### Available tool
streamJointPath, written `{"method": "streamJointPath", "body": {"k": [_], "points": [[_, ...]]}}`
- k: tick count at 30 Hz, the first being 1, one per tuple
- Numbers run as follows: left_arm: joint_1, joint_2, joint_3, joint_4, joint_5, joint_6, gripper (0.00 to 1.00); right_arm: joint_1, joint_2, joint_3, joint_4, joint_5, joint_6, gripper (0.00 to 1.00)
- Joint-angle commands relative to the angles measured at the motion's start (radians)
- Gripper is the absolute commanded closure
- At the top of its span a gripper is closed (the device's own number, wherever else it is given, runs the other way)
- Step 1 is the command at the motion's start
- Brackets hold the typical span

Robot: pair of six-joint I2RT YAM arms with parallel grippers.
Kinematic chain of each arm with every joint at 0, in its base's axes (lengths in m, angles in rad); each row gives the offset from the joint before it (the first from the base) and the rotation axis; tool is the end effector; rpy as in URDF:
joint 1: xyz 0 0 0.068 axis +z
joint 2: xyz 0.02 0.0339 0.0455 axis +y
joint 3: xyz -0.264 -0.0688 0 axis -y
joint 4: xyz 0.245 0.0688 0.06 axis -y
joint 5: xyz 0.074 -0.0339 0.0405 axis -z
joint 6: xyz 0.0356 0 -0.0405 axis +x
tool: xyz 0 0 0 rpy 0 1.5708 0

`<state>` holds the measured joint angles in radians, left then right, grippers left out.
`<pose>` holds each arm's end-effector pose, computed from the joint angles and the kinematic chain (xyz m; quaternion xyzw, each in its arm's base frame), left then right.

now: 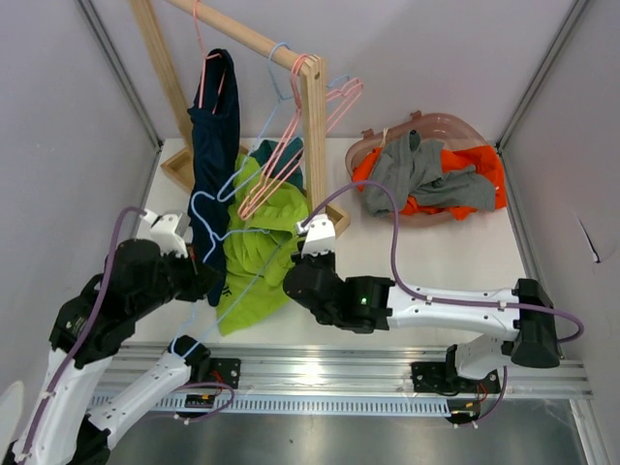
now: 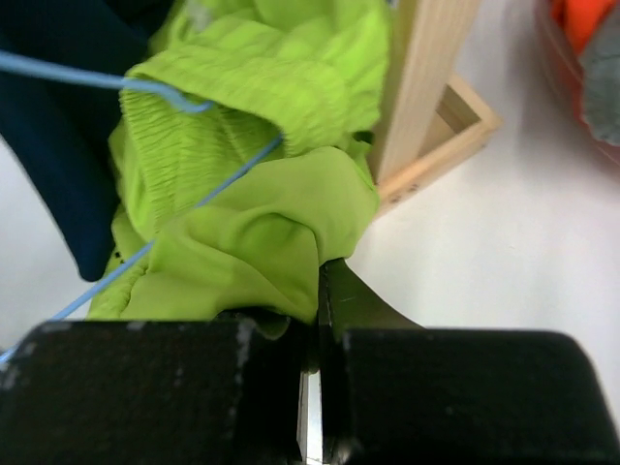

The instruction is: Remove the shorts from the hanger

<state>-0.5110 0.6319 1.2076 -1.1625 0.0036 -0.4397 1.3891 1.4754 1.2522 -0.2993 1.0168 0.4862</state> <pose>0.0619 -0.0349 0.3925 0.0323 0.8808 -0.2176 0.4193 0.0889 0.3166 0.3343 -0.1107 0.7868 0.1031 0.5984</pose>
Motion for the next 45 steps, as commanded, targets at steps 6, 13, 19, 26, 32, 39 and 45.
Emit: {"method": "streamJointPath", "body": {"k": [6, 13, 19, 26, 32, 39, 45], "points": [[-0.060, -0.043, 0.116, -0.196, -0.141, -0.060, 1.00, -0.085, -0.204, -0.114, -0.242, 0.160, 0.245, 1.00], [-0.130, 0.073, 0.473, -0.269, -0.307, -0.065, 1.00, 0.022, -0.365, -0.077, -0.982, 0.302, 0.895, 1.00], [-0.130, 0.138, 0.486, -0.169, -0.385, -0.015, 1.00, -0.013, -0.435, 0.095, -0.415, 0.405, 0.052, 1.00], [-0.130, 0.216, 0.480, -0.025, -0.462, 0.036, 1.00, -0.447, -0.373, 0.370, 0.140, -0.082, -0.496, 1.00], [-0.130, 0.279, 0.478, 0.055, -0.504, 0.073, 1.00, -0.796, -0.121, 0.643, 0.132, -0.392, -0.495, 1.00], [-0.104, 0.302, 0.403, 0.141, -0.558, 0.146, 1.00, -1.076, 0.349, 1.159, 0.095, -0.644, -0.433, 1.00], [-0.006, 0.351, 0.428, 0.207, -0.436, 0.222, 1.00, -1.163, 0.503, 1.227, 0.193, -0.627, -0.417, 1.00]]}}
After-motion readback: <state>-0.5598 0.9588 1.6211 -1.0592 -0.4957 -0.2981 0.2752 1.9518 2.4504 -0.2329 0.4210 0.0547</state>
